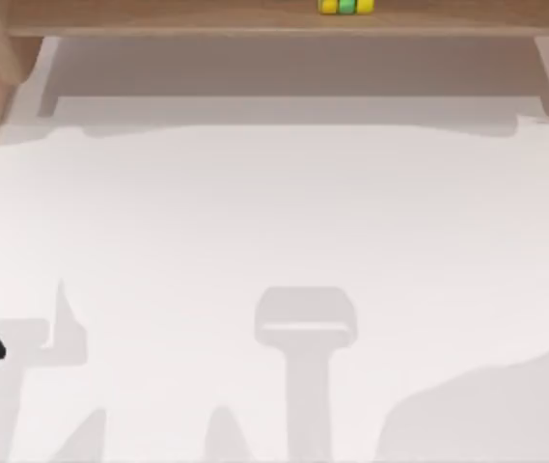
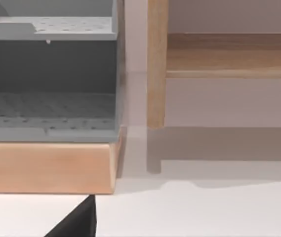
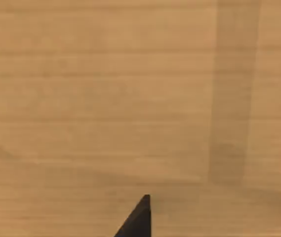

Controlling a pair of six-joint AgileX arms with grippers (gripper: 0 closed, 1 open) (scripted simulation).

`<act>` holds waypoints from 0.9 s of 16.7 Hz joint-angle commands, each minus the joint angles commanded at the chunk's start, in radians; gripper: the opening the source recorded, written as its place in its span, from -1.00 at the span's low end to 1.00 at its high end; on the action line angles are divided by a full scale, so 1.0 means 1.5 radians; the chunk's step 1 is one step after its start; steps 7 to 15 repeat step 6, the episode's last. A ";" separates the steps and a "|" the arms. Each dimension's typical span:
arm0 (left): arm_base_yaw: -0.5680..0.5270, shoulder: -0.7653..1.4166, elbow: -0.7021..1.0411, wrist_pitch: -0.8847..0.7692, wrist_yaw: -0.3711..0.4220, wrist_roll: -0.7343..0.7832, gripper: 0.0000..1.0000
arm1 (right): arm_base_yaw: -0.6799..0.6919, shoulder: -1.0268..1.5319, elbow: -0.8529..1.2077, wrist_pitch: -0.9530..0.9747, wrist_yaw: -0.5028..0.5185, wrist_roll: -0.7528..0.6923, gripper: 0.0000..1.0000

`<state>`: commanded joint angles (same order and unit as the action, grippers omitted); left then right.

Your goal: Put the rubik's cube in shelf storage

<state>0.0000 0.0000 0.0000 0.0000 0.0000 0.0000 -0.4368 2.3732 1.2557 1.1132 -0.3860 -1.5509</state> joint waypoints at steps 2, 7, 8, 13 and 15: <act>0.000 0.000 0.000 0.000 0.000 0.000 1.00 | 0.000 0.000 0.000 0.000 0.000 0.000 1.00; 0.000 0.000 0.000 0.000 0.000 0.000 1.00 | 0.000 0.000 0.000 0.000 0.000 0.000 1.00; 0.000 0.000 0.000 0.000 0.000 0.000 1.00 | 0.000 0.000 0.000 0.000 0.000 0.000 1.00; 0.000 0.000 0.000 0.000 0.000 0.000 1.00 | 0.000 0.000 0.000 0.000 0.000 0.000 1.00; 0.000 0.000 0.000 0.000 0.000 0.000 1.00 | 0.000 0.000 0.000 0.000 0.000 0.000 1.00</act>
